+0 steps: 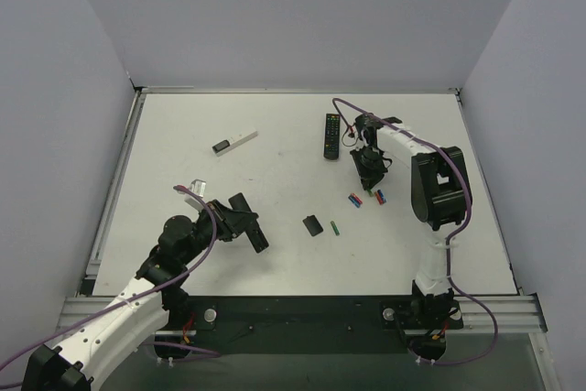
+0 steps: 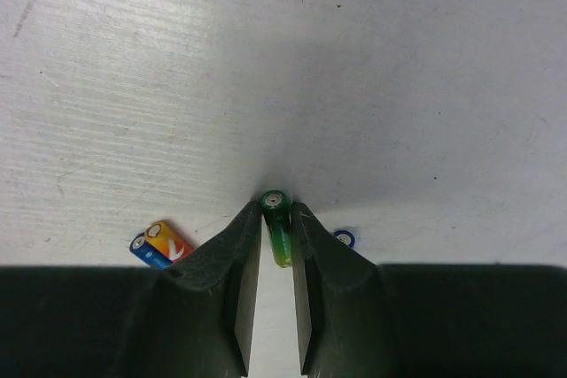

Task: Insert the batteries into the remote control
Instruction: Pick up the battery from the center of the board.

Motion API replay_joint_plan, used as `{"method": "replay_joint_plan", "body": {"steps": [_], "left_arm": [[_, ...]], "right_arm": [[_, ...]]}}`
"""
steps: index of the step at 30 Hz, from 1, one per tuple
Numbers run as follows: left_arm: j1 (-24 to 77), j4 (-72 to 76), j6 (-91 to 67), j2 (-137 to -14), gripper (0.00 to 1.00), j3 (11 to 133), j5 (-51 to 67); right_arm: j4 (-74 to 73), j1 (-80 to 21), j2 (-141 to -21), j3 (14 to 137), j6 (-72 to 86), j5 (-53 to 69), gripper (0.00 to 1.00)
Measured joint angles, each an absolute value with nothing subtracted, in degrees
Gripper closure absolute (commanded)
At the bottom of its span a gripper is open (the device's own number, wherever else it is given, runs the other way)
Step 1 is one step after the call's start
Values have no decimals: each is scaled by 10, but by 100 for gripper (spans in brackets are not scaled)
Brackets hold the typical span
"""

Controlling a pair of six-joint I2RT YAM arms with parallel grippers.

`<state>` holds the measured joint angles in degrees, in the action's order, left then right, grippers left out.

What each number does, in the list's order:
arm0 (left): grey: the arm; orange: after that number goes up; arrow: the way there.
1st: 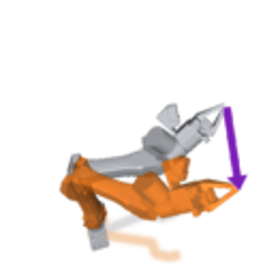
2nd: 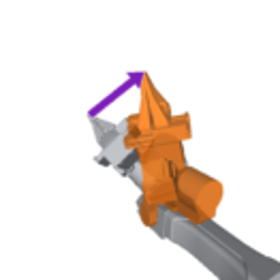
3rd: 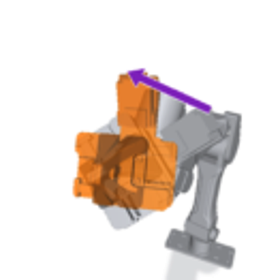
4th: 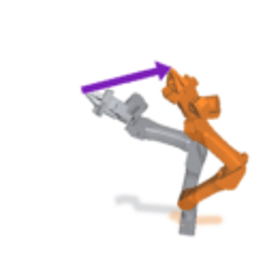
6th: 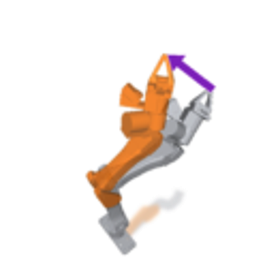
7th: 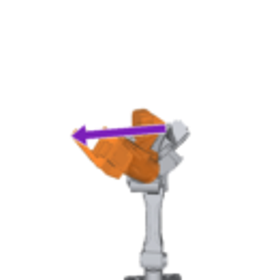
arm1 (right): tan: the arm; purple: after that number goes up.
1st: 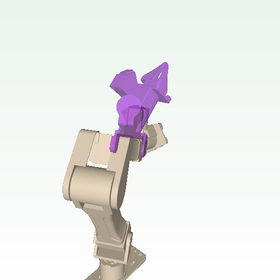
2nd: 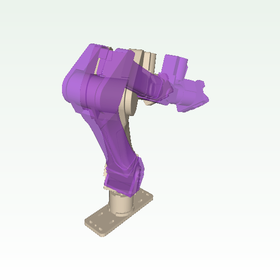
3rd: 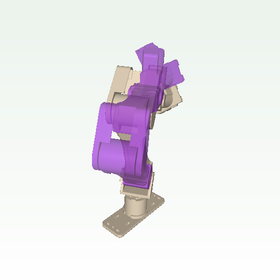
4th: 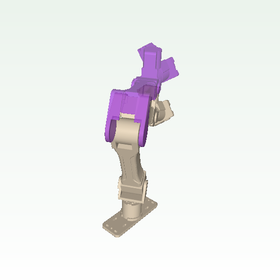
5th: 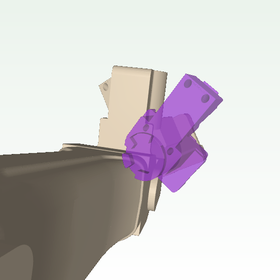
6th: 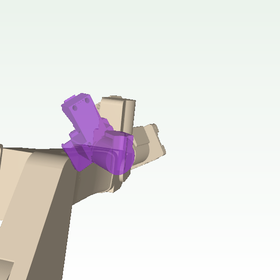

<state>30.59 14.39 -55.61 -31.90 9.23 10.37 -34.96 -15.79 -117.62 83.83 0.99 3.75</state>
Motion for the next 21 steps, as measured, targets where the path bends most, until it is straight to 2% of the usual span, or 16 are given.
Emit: {"method": "replay_joint_plan", "body": {"steps": [4, 8, 16, 21], "left_arm": [[306, 144, -559, -318, 100, 92, 105], [306, 144, -564, -314, 100, 92, 105], [305, 193, -597, -310, 100, 63, 105], [303, 261, -635, -324, 100, 28, 105]], "right_arm": [[-352, -158, -1180, 844, 8, 37, 87], [-352, -158, -1180, 844, -1, 37, 100], [-346, -166, -1158, 837, 1, 31, 100], [-317, -217, -1032, 788, 26, 22, 100]]}}
